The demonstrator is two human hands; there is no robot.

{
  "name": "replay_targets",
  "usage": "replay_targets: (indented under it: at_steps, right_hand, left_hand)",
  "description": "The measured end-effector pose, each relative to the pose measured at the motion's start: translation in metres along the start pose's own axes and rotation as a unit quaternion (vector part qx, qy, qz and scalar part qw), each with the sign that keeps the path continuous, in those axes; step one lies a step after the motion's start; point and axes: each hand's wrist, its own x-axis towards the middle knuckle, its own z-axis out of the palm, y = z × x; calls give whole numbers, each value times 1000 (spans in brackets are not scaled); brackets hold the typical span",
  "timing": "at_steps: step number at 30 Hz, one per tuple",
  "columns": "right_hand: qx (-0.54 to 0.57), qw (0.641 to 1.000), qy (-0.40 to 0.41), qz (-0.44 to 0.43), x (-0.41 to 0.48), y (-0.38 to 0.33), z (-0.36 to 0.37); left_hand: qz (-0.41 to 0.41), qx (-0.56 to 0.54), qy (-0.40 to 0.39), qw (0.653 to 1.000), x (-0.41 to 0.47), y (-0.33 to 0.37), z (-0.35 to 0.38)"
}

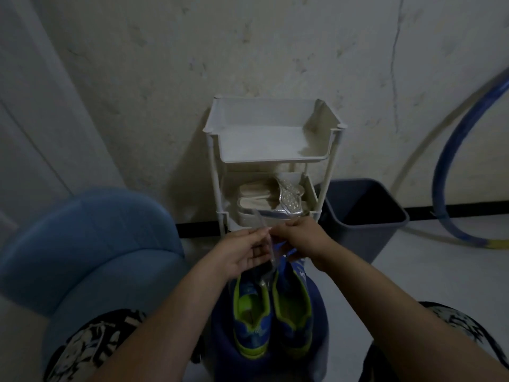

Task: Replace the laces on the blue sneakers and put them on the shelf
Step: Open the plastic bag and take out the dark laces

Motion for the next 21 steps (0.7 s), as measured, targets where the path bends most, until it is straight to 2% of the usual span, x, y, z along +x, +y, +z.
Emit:
replay_targets:
  at_steps: [5, 13, 17, 21]
  right_hand:
    - [-13, 1000, -21, -4, 2, -1, 5]
    - [-16, 999, -39, 6, 0, -4, 2]
    - [-23, 1000, -3, 4, -2, -2, 9]
    - [-28, 998, 31, -48, -4, -2, 18]
  left_hand:
    - [-3, 31, -6, 999, -2, 1, 0]
    - [76, 93, 51, 991, -6, 1, -3]
    - [86, 147, 37, 985, -12, 4, -7]
    - [84, 156, 61, 982, -11, 5, -7]
